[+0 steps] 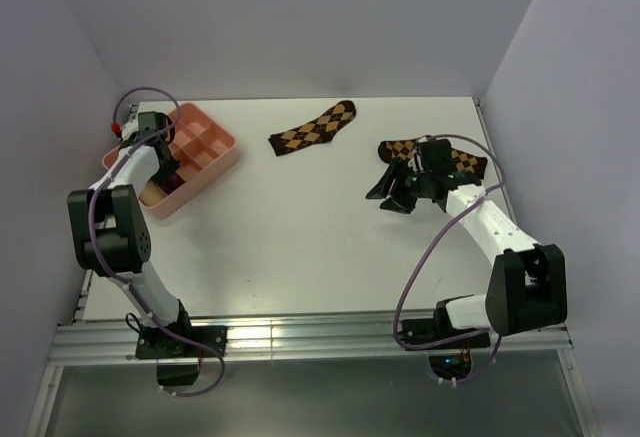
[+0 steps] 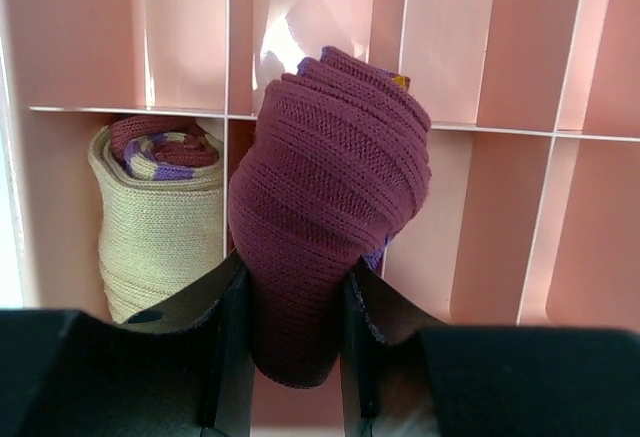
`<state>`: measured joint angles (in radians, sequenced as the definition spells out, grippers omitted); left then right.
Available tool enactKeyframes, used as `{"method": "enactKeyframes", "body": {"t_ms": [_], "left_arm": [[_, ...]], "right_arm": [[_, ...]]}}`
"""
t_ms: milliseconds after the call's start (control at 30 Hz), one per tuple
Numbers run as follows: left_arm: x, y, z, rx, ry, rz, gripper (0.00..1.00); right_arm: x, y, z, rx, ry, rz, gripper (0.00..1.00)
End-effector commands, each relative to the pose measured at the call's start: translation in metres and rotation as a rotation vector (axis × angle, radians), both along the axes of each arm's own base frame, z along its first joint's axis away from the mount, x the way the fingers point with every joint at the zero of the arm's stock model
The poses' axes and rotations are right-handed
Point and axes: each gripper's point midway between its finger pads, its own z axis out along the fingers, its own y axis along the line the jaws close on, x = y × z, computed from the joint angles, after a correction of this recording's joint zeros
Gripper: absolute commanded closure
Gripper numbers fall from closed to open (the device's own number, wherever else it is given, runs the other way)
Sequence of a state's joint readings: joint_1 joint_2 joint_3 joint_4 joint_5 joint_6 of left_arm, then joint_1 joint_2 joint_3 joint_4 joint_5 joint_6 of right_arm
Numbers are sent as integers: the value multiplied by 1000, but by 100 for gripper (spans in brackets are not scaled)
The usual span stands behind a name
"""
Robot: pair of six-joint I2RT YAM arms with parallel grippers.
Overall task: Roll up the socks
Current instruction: Place the sock in the storage box.
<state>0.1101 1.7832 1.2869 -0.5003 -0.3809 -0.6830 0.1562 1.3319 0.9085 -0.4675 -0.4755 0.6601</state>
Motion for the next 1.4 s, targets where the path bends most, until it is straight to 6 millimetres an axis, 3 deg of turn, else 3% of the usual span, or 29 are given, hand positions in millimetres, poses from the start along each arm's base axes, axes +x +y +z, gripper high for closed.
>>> {"method": "enactKeyframes", "body": {"t_ms": [0, 367, 500, 733, 1033, 1200, 1233, 1367], "left_arm": [[-14, -12, -6, -74, 18, -13, 100], [-20, -14, 22, -78, 6, -27, 99], [-23, -15, 22, -81, 21, -22, 99], [-26, -17, 9, -97, 77, -23, 99], [-28, -22, -26, -133, 175, -53, 99], [-31, -24, -35, -148, 196, -59, 99], [-31, -24, -34, -147, 195, -60, 97], [-25, -23, -18, -138, 160, -69, 72]], "right_arm": [[4, -2, 0, 9, -18, 1, 42], [5, 0, -5, 32, -1, 6, 43], [4, 0, -5, 38, -2, 7, 43], [4, 0, -6, 44, -8, 6, 43], [3, 1, -5, 56, -16, 12, 44], [2, 1, -6, 54, -17, 12, 44], [3, 0, -5, 55, -20, 11, 44], [2, 0, -4, 55, -22, 11, 44]]}}
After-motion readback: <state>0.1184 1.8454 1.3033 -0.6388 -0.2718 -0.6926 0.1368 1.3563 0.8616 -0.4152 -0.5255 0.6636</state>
